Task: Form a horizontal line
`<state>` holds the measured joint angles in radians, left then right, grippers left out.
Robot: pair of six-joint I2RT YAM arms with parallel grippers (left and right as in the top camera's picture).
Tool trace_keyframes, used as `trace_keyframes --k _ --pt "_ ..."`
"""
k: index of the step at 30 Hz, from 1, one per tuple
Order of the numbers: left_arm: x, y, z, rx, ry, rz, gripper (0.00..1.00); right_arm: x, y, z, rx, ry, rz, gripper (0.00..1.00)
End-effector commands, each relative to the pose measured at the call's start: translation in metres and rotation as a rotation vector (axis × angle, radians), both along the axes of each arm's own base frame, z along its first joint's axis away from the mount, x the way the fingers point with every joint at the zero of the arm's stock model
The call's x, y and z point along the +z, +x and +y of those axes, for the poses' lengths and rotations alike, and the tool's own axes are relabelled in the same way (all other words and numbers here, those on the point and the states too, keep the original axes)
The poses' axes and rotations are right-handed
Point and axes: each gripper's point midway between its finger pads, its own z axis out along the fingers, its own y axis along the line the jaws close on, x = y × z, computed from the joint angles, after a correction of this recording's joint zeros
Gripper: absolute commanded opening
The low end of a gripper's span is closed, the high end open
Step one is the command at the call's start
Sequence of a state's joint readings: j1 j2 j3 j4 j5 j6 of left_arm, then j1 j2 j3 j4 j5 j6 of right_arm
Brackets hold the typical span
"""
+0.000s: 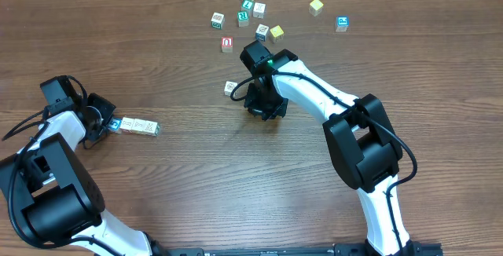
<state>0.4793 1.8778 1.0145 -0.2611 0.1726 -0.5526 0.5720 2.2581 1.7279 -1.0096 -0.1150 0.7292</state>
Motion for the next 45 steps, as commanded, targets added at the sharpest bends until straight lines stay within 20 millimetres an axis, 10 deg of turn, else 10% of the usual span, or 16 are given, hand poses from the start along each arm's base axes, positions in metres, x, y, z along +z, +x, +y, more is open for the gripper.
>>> trace_keyframes --k 1,45 --pt "-0.027 -0.022 -0.018 0.005 -0.047 0.106 0.04 -0.011 0.001 -0.004 0.003 -0.035 -0.012 0.2" --pt "-0.037 -0.044 -0.049 -0.065 -0.061 0.243 0.04 -0.011 0.001 -0.004 0.003 -0.035 -0.012 0.2"
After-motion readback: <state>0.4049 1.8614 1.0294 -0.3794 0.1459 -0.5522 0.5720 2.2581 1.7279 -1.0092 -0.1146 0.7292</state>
